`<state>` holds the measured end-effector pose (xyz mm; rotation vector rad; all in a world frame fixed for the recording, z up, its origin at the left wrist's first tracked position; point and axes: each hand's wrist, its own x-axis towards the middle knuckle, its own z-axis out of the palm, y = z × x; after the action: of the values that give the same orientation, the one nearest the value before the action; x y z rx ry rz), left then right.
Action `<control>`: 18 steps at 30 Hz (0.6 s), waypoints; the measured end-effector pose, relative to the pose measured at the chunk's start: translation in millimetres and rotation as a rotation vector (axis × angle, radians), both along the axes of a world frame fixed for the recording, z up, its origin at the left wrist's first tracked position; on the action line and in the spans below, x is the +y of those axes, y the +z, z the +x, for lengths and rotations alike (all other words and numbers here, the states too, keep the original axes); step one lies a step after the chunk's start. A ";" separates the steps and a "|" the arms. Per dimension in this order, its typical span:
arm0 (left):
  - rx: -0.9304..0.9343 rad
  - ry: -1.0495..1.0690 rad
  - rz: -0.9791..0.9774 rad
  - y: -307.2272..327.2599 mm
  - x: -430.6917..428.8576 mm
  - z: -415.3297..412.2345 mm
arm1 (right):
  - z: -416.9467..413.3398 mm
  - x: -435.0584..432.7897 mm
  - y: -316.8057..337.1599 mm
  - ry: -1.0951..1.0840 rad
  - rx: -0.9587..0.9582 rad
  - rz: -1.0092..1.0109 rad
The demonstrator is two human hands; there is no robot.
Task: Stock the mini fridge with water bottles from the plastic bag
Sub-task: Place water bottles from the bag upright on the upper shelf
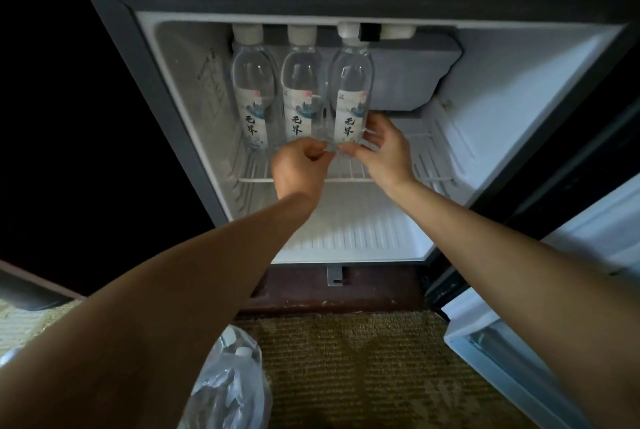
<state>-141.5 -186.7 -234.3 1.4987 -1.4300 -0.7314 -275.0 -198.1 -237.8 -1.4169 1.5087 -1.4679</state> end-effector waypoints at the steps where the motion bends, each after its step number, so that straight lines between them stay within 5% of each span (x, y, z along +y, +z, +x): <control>1: 0.030 -0.032 0.035 2.5 -1.1 2.0 | -0.6 -0.2 0.2 0.016 -0.001 0.005; 6: 0.127 -0.230 0.177 13.8 -8.2 17.1 | -0.4 -0.1 0.8 0.061 0.004 0.011; 18: 0.137 -0.326 0.261 21.7 -4.7 27.2 | 0.3 1.5 4.5 0.064 -0.025 0.140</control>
<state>-114.3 -191.4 -212.6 1.3888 -1.5358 -1.2373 -274.7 -196.7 -233.2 -1.3466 1.5065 -1.3105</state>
